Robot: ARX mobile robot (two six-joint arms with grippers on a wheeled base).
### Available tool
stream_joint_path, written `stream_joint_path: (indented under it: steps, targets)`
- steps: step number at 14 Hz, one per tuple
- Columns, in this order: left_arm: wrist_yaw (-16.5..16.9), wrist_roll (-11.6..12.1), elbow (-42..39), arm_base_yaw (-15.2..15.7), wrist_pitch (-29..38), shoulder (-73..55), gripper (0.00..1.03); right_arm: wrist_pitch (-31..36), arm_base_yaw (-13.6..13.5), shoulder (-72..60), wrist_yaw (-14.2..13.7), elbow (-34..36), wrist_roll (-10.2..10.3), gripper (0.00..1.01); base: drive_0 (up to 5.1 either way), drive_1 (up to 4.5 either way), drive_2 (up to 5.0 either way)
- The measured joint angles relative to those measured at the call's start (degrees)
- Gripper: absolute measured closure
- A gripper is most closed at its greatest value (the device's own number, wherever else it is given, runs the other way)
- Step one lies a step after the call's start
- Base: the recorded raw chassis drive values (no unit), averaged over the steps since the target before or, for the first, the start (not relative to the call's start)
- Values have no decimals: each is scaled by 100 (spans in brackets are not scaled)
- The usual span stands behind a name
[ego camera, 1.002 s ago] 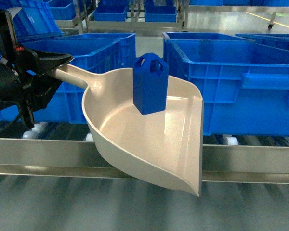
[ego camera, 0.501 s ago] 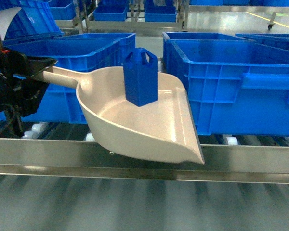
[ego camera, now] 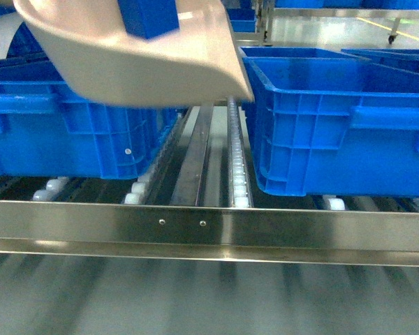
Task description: Place part in tray to right shelf
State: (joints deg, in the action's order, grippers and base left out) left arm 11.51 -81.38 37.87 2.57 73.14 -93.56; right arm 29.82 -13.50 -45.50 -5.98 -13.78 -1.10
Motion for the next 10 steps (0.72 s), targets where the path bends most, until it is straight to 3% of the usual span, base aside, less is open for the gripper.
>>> stream_joint_path:
  steps: [3, 4, 5, 6, 7, 8, 9, 10]
  targets:
    - [-120, -11, 326, 72, -308, 133, 87, 0, 0, 0, 0, 0, 0, 3, 0, 0, 0]
    - [-518, 48, 1047, 286, -1368, 157, 87, 0, 0, 0, 0, 0, 0, 3, 0, 0, 0]
    - [-2312, 839, 2588, 841, -3945, -472, 87, 0, 0, 0, 0, 0, 0, 3, 0, 0, 0]
    - [-3025, 1491, 2857, 824, -4218, -562, 87, 0, 0, 0, 0, 0, 0, 3, 0, 0, 0]
    - [-3545, 2223, 3104, 717, -4085, -632, 87, 0, 0, 0, 0, 0, 0, 3, 0, 0, 0]
    - [-3781, 2785, 3322, 603, -4030, -638, 87, 0, 0, 0, 0, 0, 0, 3, 0, 0, 0]
    - [-3866, 3362, 3486, 520, -3845, -616, 87, 0, 0, 0, 0, 0, 0, 3, 0, 0, 0]
    - [-3842, 3665, 3517, 461, -3764, -601, 87, 0, 0, 0, 0, 0, 0, 3, 0, 0, 0]
